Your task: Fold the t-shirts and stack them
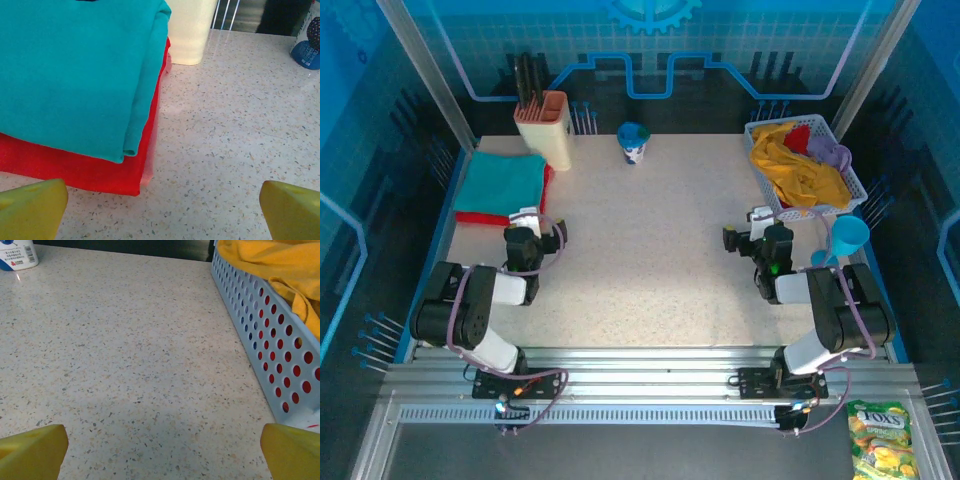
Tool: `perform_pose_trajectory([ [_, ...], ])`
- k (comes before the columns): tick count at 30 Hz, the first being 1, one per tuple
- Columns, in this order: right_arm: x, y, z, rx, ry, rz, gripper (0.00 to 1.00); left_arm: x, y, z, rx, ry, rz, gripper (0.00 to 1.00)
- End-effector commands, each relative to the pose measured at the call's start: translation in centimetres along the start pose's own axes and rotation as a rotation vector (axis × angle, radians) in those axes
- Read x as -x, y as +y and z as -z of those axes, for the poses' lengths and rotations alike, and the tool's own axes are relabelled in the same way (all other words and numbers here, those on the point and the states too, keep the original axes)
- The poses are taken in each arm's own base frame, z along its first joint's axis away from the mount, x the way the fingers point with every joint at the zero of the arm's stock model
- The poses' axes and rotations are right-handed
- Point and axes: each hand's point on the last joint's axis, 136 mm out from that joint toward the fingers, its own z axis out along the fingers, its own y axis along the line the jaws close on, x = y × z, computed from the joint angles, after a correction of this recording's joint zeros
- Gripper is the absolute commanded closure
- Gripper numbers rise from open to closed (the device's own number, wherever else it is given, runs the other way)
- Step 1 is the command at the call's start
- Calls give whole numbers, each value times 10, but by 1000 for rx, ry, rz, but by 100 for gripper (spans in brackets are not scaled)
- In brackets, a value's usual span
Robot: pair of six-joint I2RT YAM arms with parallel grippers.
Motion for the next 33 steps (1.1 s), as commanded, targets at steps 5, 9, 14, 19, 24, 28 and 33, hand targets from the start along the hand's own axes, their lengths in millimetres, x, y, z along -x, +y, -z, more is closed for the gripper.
perform_pose_trajectory([
  [5, 15, -6, -3, -12, -46, 2, 0, 9, 1, 0, 13, -29, -10, 1],
  [9, 15, -6, -3, -11, -44, 3, 0, 8, 2, 0, 14, -25, -10, 1],
  [14, 15, -6, -3, -12, -44, 3, 0, 8, 2, 0, 13, -26, -9, 1],
  [19, 15, -6, -3, -12, -43, 3, 0, 8, 1, 0, 13, -26, -10, 1],
  [24, 15, -7, -3, -16, -44, 4, 0, 8, 2, 0, 13, -25, -10, 1],
  [28, 20, -3, 2, -31, -64, 32, 0, 12, 1, 1, 10, -33, -9, 1],
  [33, 42, 6, 16, -51, -75, 94, 0, 32, -4, 6, 3, 15, -26, 1],
])
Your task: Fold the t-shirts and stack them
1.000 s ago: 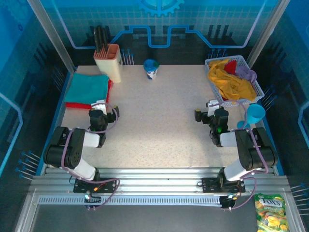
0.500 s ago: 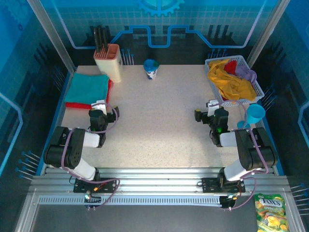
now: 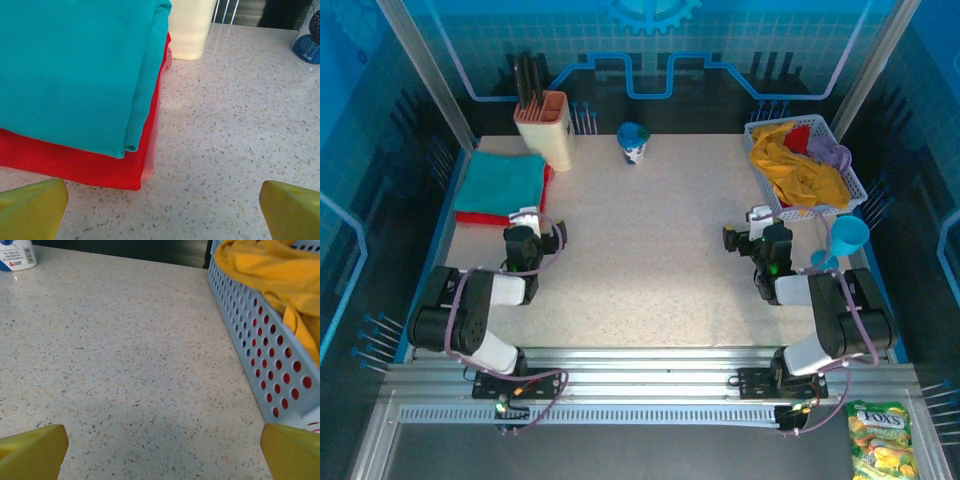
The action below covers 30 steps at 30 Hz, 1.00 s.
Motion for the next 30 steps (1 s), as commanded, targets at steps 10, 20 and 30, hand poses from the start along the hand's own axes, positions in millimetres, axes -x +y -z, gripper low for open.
perform_pose_trajectory([
  [10, 126, -18, 44, -133, 30, -119, 0, 137, -25, 41, -38, 105, 156, 1],
  [20, 155, -66, 5, -208, 356, -334, 0, 130, -67, 72, -256, 326, 230, 1],
  [30, 114, -126, -57, -407, 555, -429, 0, 112, -105, 95, -366, 350, 118, 1],
])
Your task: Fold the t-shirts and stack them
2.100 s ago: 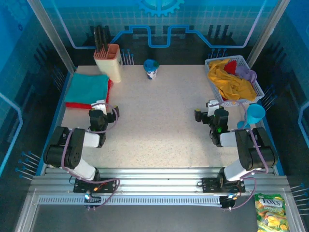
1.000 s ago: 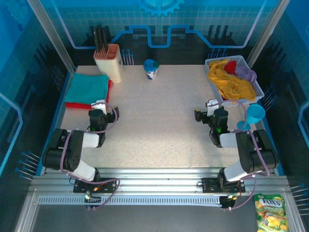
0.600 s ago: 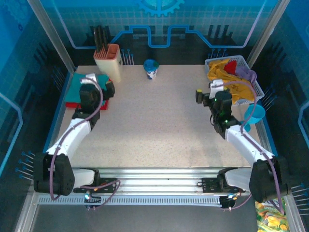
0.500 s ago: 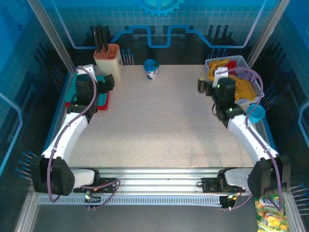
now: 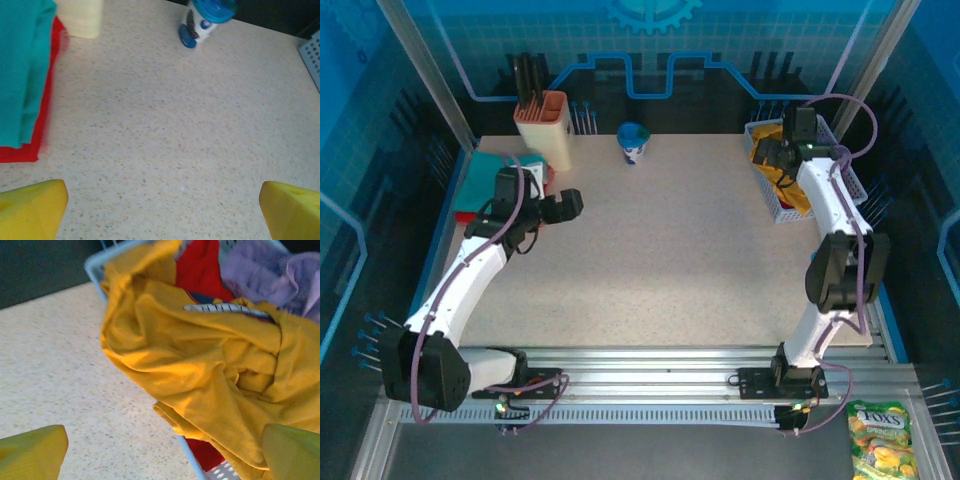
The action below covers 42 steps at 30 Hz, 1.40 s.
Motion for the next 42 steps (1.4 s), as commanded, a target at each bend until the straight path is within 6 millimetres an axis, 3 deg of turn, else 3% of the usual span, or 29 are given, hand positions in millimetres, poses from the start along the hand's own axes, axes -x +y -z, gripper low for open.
perform_pose_trajectory([
  [1, -7, -26, -18, -107, 78, -67, 0, -1, -25, 16, -69, -3, -63, 1],
  [10, -16, -41, -84, -157, 142, -168, 6, -8, -49, 20, -122, 8, -120, 1],
  [17, -18, -41, -112, -142, 190, -189, 19, -11, -54, 22, -121, 4, -156, 1],
  [20, -22, -40, -117, -127, 222, -192, 42, -11, -54, 23, -119, -2, -159, 1],
  [23, -13, -34, -108, -76, 178, -194, 68, -11, -55, 24, -122, -4, -158, 1],
  [25, 1, -27, -92, -19, 117, -198, 88, -11, -56, 24, -124, -4, -153, 1],
  [27, 18, -23, -70, 14, 54, -202, 100, -12, -56, 23, -126, -2, -146, 1],
  [31, 51, -7, -18, 72, -80, -147, 100, -12, -58, 26, -137, -3, -124, 1],
  [35, 69, 27, 46, 170, -194, -45, 100, -13, -60, 30, -158, -9, -85, 1],
  [38, 72, 55, 97, 226, -276, 69, 100, -15, -62, 34, -174, -6, -65, 1],
  [42, 54, 97, 167, 408, -289, 169, 100, -18, -63, 39, -177, 15, -52, 1],
])
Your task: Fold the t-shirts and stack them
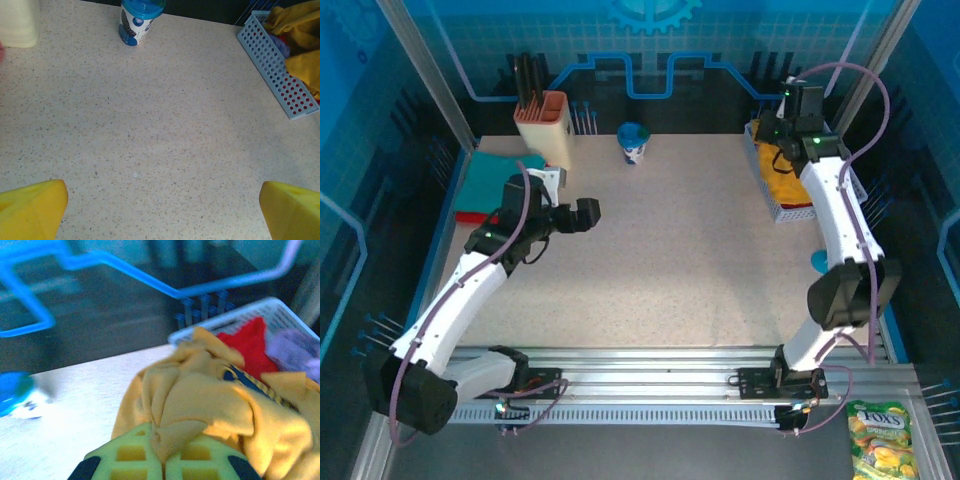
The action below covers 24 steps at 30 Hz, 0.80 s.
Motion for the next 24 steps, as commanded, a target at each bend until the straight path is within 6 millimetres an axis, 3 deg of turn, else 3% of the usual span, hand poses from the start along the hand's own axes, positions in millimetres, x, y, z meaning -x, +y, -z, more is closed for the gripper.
perform_pose_trajectory([
  [1, -2, 51, 49, 197, 1, 93, 100, -8, -7, 9, -29, 29, 34, 1],
  [4, -16, 89, 87, 341, 38, 116, 100, -8, -6, 14, -27, 16, 56, 1],
  [9, -55, 131, 130, 570, 156, 78, 99, -8, -6, 21, -31, -7, 77, 5],
  [14, -96, 153, 144, 736, 305, 16, 92, -10, -8, 19, -43, 6, 97, 18],
  [16, -116, 148, 133, 709, 364, 10, 88, -14, -10, 13, -63, 17, 117, 20],
  [20, -163, 119, 89, 576, 537, -16, 89, -34, -9, -4, -82, 90, 157, 27],
  [24, -202, 72, 44, 355, 645, -4, 64, -58, -14, -20, -97, 144, 164, 27],
])
